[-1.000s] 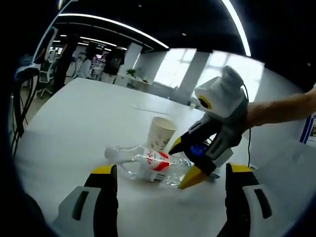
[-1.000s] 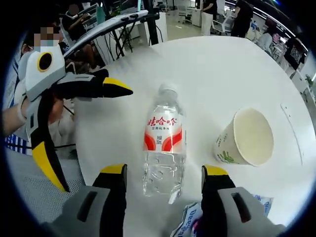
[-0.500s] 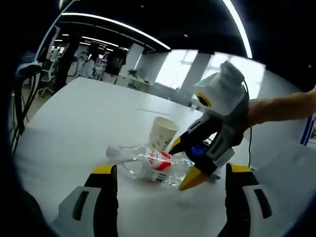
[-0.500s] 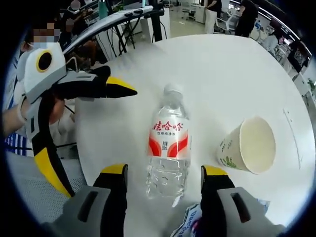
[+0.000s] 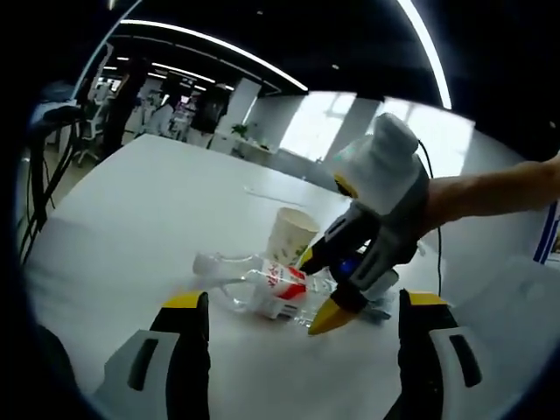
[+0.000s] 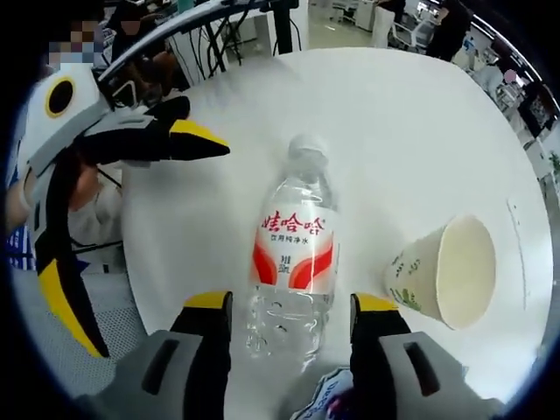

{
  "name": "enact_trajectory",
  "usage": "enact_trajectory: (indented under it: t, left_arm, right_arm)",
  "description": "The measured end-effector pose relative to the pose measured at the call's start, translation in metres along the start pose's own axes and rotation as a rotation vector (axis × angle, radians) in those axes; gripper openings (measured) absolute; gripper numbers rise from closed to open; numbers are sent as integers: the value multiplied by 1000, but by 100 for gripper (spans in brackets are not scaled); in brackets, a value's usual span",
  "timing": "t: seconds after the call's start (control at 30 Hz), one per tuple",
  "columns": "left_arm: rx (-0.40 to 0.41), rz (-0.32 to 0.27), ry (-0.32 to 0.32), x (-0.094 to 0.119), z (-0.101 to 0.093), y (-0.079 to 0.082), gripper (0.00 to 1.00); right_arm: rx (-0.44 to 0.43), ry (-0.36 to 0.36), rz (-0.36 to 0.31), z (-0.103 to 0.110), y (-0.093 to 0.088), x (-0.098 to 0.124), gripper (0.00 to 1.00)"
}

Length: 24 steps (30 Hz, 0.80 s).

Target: Arrange the tabletop items into an orderly group along one side of the table until the central work area is clear of visible clutter.

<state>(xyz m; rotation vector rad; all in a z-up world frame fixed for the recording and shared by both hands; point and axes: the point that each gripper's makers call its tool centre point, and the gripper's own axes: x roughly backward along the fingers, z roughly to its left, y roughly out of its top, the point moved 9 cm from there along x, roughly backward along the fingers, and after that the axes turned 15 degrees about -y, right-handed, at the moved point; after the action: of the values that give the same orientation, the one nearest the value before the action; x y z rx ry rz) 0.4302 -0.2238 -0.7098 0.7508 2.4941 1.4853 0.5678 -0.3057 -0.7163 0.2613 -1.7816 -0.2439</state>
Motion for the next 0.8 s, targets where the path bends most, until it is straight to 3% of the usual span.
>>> enact_trajectory:
  t: [0.27, 0.8]
  left_arm:
    - [13, -3, 3, 1, 0, -3, 86]
    - [36, -32, 37, 6, 10, -2, 85]
  right_arm:
    - [27, -13, -12, 2, 5, -6, 45]
    - [32, -6, 24, 4, 3, -14, 43]
